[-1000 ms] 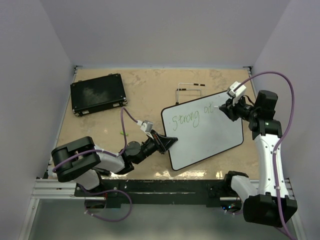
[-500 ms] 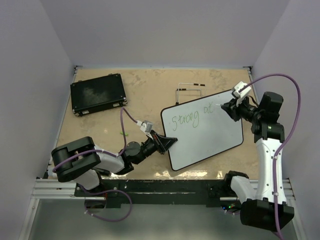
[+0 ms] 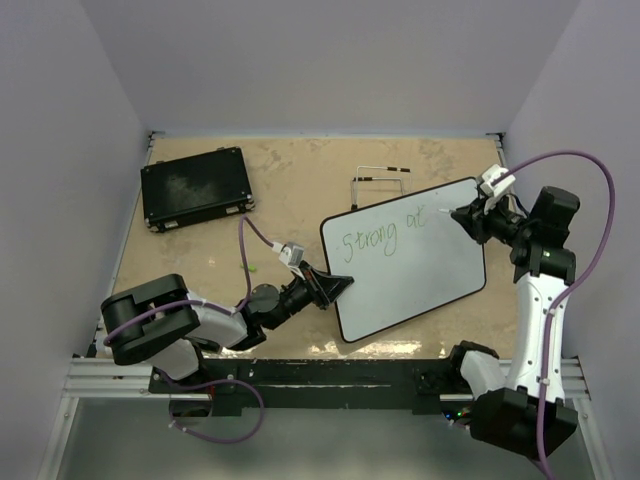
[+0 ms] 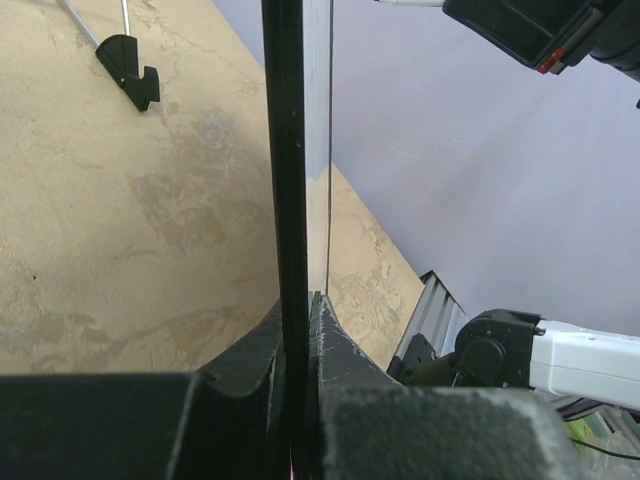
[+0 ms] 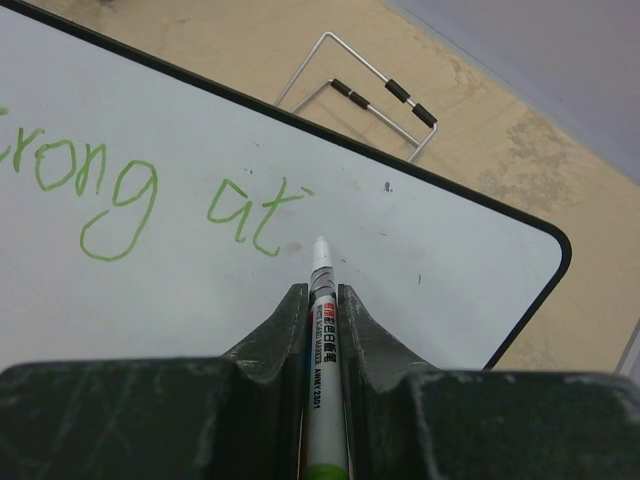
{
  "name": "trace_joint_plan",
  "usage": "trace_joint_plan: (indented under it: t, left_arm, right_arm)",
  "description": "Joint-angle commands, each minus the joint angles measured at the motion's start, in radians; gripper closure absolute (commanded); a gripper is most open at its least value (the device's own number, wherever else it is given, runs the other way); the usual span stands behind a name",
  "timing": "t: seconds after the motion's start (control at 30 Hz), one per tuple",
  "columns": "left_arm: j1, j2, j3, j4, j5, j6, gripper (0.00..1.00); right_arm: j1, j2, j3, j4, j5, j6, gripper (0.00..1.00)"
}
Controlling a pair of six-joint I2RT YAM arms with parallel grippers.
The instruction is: Write a sentence on the whiteboard
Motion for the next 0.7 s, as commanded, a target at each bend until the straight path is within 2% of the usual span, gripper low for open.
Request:
trace_joint_plan:
  t: [0.0, 0.67]
  left_arm:
    - [0.002, -0.018, -0.022, 0.002, 0.029, 0.102, 1.00]
    - [0.002, -0.016, -0.027, 0.008, 0.024, 0.099, 1.00]
  right_arm:
    - [-0.035, 0.012, 0.011, -0.018, -0.071, -0.034, 1.00]
    - [-0.055, 0.006, 0.011, -0.052, -0.099, -0.063, 1.00]
